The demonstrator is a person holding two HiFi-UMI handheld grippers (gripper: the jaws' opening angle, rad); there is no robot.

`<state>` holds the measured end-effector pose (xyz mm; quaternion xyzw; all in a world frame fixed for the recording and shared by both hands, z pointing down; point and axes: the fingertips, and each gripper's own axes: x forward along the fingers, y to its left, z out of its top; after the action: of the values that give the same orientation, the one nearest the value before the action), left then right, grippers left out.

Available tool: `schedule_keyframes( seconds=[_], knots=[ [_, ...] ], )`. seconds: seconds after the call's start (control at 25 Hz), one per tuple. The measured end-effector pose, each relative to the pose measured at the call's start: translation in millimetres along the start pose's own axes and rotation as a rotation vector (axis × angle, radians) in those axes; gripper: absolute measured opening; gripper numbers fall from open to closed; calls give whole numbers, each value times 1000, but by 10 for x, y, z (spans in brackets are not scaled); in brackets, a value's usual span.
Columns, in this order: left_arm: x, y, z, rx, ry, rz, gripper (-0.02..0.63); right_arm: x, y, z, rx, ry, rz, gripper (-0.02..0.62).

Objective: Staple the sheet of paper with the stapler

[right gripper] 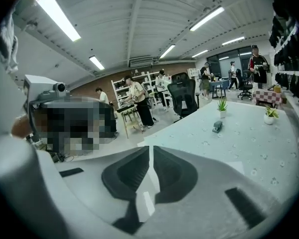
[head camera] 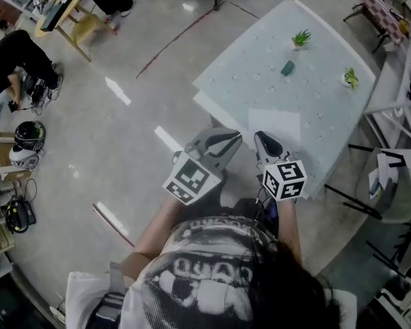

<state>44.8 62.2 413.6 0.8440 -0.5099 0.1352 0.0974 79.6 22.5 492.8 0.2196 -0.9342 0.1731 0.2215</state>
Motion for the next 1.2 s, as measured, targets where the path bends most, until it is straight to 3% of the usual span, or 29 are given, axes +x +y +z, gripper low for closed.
schedule_keyframes(
  seconds=[0.28, 0.76, 1.04, 1.2],
  knots=[
    [70, 238, -48, -1, -6, -76, 14, 113, -153, -17, 41, 24, -100, 28],
    [305, 147, -159, -34, 19, -162, 14, -113, -784, -382, 84, 120, -249, 43],
    [514, 132, -151, -10, 49, -167, 14, -75, -1497, -670, -97, 267, -280, 89],
    [686, 168, -65, 10, 59, -163, 14, 48, -1850, -841, -192, 387, -219, 151]
  ],
)
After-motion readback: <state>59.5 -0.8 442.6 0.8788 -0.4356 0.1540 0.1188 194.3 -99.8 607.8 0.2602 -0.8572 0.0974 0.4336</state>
